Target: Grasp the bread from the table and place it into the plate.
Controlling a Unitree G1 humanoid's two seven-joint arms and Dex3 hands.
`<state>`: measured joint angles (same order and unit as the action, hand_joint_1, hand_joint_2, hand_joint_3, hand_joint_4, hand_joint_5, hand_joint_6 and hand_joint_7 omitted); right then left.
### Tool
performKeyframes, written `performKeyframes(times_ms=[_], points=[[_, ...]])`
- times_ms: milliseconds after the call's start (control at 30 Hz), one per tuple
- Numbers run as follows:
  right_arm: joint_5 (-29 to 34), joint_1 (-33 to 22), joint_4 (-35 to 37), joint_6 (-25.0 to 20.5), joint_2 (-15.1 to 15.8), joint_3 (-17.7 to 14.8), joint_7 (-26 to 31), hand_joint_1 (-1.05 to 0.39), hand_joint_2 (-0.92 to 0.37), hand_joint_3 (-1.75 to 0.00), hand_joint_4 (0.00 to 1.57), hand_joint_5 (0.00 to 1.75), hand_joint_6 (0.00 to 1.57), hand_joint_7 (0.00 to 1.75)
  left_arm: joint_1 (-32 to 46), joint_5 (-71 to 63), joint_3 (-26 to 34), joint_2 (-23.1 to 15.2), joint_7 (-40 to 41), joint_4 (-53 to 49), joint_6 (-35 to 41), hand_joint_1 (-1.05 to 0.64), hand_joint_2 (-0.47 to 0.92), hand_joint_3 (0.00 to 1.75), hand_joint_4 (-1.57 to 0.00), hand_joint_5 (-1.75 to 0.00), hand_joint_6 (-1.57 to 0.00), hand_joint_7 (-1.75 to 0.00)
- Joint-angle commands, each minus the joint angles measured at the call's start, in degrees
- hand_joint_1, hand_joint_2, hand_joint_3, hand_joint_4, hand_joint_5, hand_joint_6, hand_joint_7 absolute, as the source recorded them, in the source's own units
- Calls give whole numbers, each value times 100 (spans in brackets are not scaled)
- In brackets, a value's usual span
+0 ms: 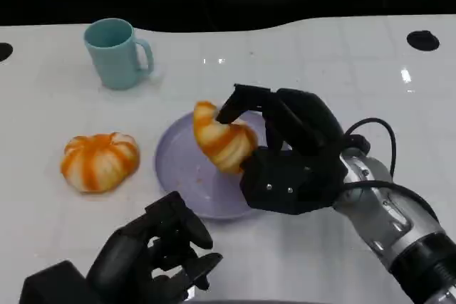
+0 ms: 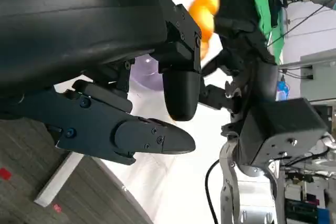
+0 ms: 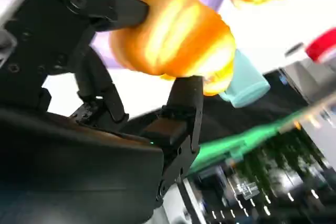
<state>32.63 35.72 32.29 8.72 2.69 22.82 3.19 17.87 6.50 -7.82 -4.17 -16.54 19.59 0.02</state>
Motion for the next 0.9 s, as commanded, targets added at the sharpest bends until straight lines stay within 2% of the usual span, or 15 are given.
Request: performKeyframes(times_ms=[33, 67, 167, 400, 633, 733, 900], points=[[11, 20, -327, -296, 162, 106, -544, -37, -88, -23, 40, 50, 60, 8, 54, -219, -40, -80, 104, -16, -228, -50, 92, 24, -63, -175, -40, -171], [15, -4, -403, -376, 187, 124, -663, -40, -91, -20, 34, 41, 55, 4, 60, -232, -44, -76, 111, -12, -227, -50, 92, 23, -63, -175, -40, -172], [13, -94, -639, -525, 261, 149, -885, -44, -92, -18, 25, 34, 48, 0, 67, -205, -48, -75, 109, 12, -180, -49, 92, 23, -64, -175, -39, -172], [-41, -341, -1235, -696, 428, 130, -1131, -49, -92, -20, 23, 34, 45, 0, 64, -189, -44, -80, 108, 31, -165, -49, 92, 23, -64, -175, -39, -172], [-471, -868, -2184, -482, 703, -190, -1336, -46, -92, -20, 28, 38, 47, 1, 56, -177, -45, -75, 117, 25, -156, -50, 92, 22, -64, -175, -40, -172], [-631, -1135, -2562, -358, 825, -336, -1366, -47, -92, -20, 34, 43, 50, 3, 45, -121, -38, -77, 91, 7, -148, -48, 92, 22, -64, -175, -40, -171], [-1199, -1717, -3108, 2, 959, -648, -1491, -44, -92, -19, 29, 73, 55, 4, 26, -104, -41, -82, 91, 5, -128, -47, 92, 22, -66, -175, -40, -171]])
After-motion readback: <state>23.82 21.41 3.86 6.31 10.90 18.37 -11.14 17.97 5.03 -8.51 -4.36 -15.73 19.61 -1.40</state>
